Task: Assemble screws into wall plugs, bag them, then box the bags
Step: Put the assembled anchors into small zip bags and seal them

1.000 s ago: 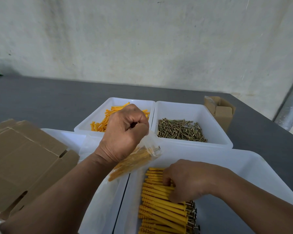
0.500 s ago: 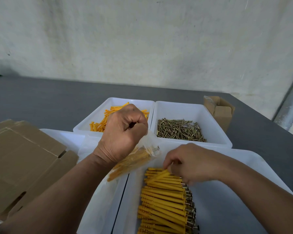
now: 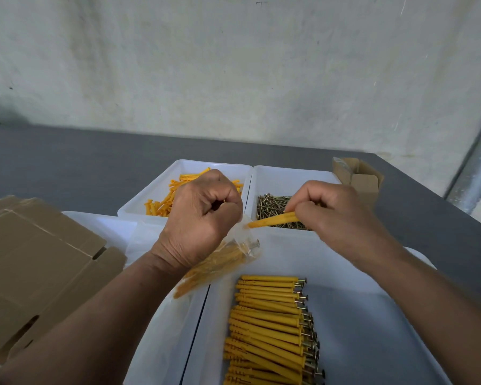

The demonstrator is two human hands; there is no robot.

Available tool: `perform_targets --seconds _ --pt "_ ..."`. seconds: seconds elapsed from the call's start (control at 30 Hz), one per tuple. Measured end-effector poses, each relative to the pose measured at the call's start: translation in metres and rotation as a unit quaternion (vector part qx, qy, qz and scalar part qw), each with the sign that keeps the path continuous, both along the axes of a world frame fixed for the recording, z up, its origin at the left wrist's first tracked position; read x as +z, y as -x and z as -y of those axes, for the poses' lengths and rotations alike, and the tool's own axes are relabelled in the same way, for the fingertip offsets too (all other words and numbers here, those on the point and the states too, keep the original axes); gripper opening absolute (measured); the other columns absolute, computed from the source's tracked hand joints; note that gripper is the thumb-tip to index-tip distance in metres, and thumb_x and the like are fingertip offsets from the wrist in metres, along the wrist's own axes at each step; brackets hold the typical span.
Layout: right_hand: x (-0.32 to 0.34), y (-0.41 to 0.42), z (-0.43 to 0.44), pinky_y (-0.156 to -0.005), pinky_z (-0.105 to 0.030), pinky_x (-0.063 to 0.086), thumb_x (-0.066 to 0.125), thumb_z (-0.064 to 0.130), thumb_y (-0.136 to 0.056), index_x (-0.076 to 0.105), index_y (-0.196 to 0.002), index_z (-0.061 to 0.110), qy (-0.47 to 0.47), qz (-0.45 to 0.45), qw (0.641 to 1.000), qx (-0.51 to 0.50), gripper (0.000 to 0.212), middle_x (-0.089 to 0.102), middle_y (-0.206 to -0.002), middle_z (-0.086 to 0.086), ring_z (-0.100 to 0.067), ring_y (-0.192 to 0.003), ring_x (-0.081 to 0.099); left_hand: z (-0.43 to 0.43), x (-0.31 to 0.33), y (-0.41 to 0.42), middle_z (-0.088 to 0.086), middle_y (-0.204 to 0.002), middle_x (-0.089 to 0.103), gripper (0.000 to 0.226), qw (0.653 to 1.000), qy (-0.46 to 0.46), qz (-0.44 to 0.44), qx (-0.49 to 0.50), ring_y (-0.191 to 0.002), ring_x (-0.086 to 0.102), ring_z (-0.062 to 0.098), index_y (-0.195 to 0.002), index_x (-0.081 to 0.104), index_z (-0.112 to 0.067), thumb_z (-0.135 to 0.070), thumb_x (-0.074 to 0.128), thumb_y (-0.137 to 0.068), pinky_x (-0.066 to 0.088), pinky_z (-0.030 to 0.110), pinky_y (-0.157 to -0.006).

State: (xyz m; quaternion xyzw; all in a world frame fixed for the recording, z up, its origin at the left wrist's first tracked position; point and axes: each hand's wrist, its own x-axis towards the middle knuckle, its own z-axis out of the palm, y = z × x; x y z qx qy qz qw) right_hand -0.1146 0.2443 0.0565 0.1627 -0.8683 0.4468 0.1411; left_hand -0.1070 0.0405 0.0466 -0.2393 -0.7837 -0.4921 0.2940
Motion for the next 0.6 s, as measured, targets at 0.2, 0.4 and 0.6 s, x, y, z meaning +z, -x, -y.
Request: perform_targets --seconds 0.2,0.4,0.6 --pt "-0.012 -0.006 0.025 -0.051 -0.015 0.036 0.054 0.018 -0.091 0.058 -0.084 0.025 -0.084 -0.030 0.994 0.063 0.011 0.059 -0.067 0.010 -0.002 -0.053 0.049 0.000 0.000 -0.001 0.011 -0.068 0.056 0.014 1.000 0.008 -0.008 0.000 -0.068 0.055 0.025 -0.054 0.060 -0.010 -0.014 0.051 -0.064 0.046 0.043 -0.063" --pt "-0.017 -0.013 0.036 -0.052 -0.019 0.030 0.046 0.006 -0.094 0.046 -0.082 0.016 -0.048 0.009 0.990 0.131 0.015 0.043 -0.057 0.011 -0.004 -0.052 0.040 -0.001 0.001 -0.002 0.011 -0.069 0.056 0.022 1.000 0.010 -0.016 -0.008 -0.066 0.054 0.025 -0.055 0.058 -0.013 -0.029 0.045 -0.063 0.045 0.043 -0.061" --pt "-0.024 -0.008 0.037 -0.056 -0.027 0.039 0.056 0.018 -0.094 0.049 -0.097 0.022 -0.072 -0.003 0.989 0.126 0.009 0.058 -0.072 0.005 -0.008 -0.057 0.049 -0.003 0.001 -0.003 0.013 -0.069 0.055 0.014 1.000 0.018 -0.011 0.008 -0.065 0.054 0.028 -0.055 0.059 -0.008 -0.005 0.051 -0.065 0.045 0.047 -0.062"
